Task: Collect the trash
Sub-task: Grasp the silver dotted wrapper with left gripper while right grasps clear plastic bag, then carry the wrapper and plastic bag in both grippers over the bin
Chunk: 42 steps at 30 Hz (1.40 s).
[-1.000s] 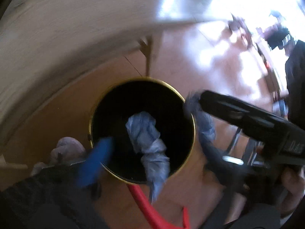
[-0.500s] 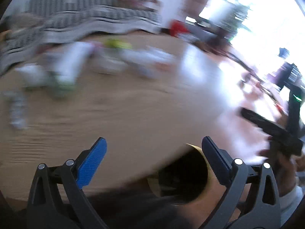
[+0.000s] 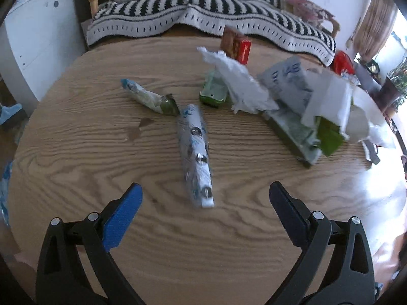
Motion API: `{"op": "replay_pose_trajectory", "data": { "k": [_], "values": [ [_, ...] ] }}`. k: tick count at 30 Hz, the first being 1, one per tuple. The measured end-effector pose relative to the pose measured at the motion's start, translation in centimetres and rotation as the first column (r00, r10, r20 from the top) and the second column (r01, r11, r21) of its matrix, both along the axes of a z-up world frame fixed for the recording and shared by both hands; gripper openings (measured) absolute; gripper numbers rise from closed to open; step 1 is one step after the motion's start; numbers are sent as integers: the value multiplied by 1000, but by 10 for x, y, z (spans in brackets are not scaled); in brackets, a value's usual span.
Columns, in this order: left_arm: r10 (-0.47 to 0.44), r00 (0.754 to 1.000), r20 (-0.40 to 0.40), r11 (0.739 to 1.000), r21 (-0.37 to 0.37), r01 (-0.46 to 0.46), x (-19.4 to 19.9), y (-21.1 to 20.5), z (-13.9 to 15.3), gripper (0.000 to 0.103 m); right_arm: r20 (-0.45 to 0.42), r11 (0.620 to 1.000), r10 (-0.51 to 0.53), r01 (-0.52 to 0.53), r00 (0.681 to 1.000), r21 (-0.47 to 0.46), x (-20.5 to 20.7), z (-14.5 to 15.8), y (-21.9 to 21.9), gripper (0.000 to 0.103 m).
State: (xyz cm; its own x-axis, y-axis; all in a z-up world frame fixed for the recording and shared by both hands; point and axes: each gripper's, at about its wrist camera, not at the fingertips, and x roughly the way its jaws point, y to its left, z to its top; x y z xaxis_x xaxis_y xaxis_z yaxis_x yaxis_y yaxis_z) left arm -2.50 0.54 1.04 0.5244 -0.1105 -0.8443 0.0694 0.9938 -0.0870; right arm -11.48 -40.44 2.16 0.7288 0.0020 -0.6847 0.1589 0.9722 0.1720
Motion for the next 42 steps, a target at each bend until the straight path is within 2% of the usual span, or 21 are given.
{"op": "replay_pose_trajectory", "data": {
  "k": [3, 6, 7, 8, 9, 10, 11, 12, 13, 14, 16, 18, 22, 26, 30, 34, 38, 42],
  "values": [
    [2, 1000, -24, 1000, 12, -2, 22, 1, -17, 97, -21, 999, 26, -27, 999, -29, 30, -2, 2, 96],
    [13, 999, -41, 1000, 14, -12, 36, 2, -27, 97, -56, 999, 46, -46, 997, 0, 59, -13, 2, 94],
    [9, 999, -43, 1000, 10, -9, 42, 3, -29, 97, -70, 999, 47, -47, 996, 7, 67, -17, 1, 91],
    [-1, 999, -42, 1000, 4, 1, 44, 3, -30, 95, -94, 998, 53, -52, 994, 20, 76, -23, 0, 76],
    [-20, 999, -25, 1000, 7, 21, 48, 3, -28, 79, -118, 997, 68, -62, 991, 51, 85, -30, -2, 47],
    [-44, 999, -3, 999, 27, 44, 50, 2, -26, 44, -131, 997, 64, -57, 989, 61, 90, -35, -3, 32],
    [-58, 998, 3, 997, 41, 58, 55, 1, -25, 23, -134, 997, 51, -43, 990, 59, 93, -39, -4, 15],
    [-66, 998, -11, 998, 11, 66, 59, 4, -24, 20, -120, 997, 46, -38, 992, 70, 95, -40, -6, 10],
    [-60, 998, -27, 997, -57, 58, 61, 10, -22, 19, -103, 996, 43, -34, 994, 86, 94, -40, -7, 10],
    [-51, 998, -27, 996, -79, 48, 62, 13, -20, 19, -75, 996, 29, -22, 997, 92, 92, -36, -10, 8],
    [-41, 999, 15, 997, -66, 42, 59, 16, -11, 18, -37, 996, 15, -12, 999, 93, 88, -29, -11, 8],
    [-32, 999, 28, 994, -106, 35, 56, 20, -4, 18, 3, 996, 2, -2, 1000, 90, 81, -17, -13, 7],
    [-30, 997, 78, 990, -136, 41, 46, 20, 20, 18, 90, 996, -6, -2, 996, 87, 61, 18, -15, 7],
    [-35, 993, 113, 987, -152, 52, 33, 17, 40, 18, 187, 998, 2, -13, 982, 60, 35, 57, -12, 7],
    [-57, 991, 121, 984, -161, 76, 18, 8, 53, 18, 257, 999, -9, -1, 966, 39, 11, 78, -12, 7],
    [-83, 988, 134, 978, -178, 106, 3, -3, 66, 18, 242, 999, -44, 42, 969, 15, -1, 78, -15, 7],
    [-140, 979, 146, 971, -174, 165, -12, -18, 79, 18, 211, 997, -67, 55, 975, 61, -8, 74, -13, 7],
    [-194, 967, 167, 958, -182, 223, -27, -38, 92, 18, 219, 997, -52, 38, 974, 70, -23, 82, 4, 7]
  ]
}}
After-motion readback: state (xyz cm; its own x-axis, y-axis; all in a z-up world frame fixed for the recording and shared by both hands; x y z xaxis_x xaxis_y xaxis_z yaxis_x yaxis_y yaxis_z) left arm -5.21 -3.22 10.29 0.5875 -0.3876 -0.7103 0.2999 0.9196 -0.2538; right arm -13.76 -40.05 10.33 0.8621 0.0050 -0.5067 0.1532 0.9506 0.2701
